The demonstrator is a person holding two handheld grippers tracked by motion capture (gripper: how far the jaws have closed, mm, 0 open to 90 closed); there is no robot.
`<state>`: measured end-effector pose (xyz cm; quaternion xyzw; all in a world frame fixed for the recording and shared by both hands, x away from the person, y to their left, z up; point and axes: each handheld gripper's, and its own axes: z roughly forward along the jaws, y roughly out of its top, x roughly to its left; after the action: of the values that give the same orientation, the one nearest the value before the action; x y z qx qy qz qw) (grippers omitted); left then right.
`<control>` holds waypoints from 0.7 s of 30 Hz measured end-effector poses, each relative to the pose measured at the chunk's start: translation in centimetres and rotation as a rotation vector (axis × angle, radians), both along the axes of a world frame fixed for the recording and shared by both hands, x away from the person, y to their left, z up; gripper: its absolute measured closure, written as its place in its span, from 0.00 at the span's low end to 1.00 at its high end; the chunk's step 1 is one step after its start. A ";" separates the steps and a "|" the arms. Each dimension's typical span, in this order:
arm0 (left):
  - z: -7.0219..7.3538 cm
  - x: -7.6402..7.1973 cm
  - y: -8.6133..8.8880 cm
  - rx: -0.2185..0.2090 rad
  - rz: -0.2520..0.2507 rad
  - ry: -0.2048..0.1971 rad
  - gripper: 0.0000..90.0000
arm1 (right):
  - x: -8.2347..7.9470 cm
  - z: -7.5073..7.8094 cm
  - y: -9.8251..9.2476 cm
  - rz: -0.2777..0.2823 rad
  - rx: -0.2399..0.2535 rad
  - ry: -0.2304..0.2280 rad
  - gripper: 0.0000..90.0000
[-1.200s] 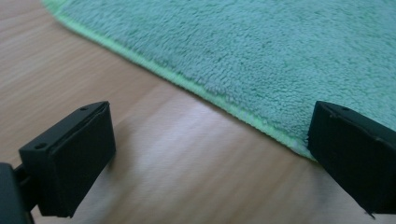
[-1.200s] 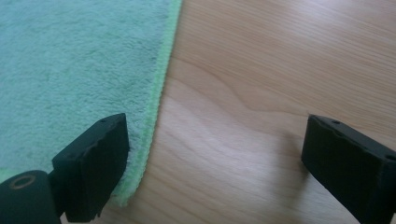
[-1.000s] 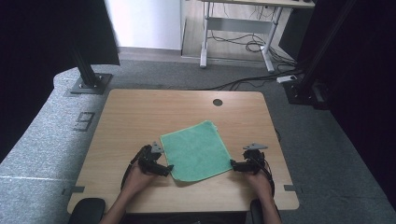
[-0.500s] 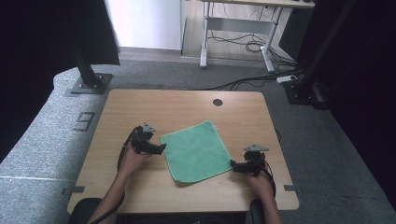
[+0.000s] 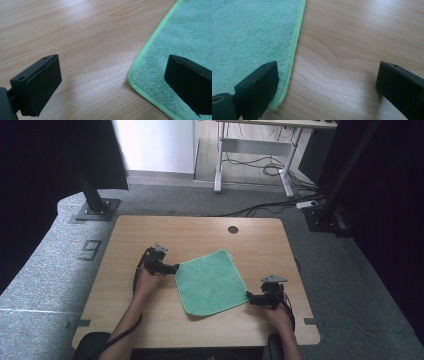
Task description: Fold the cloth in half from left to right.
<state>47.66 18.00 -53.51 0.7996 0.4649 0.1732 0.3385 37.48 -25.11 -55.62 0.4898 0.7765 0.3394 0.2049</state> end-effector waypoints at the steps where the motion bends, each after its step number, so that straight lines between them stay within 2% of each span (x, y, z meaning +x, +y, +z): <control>1: -0.2 0.2 -0.1 0.008 0.005 0.004 0.01 | 0.0 0.0 0.0 0.000 0.000 0.000 0.05; 7: -1.2 0.7 0.0 0.053 0.024 0.029 0.01 | 0.0 0.0 0.0 0.001 0.001 0.001 0.05; 19: -1.4 0.8 0.1 0.046 0.027 0.036 0.00 | 0.1 0.0 0.0 0.014 0.001 0.005 0.03; 21: -1.4 0.8 0.1 0.046 0.027 0.035 0.00 | 0.1 0.1 -0.1 0.015 0.008 0.018 0.04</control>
<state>48.46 18.07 -54.87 0.8037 0.4775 0.1741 0.3095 37.54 -25.22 -55.49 0.4879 0.7805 0.3397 0.1935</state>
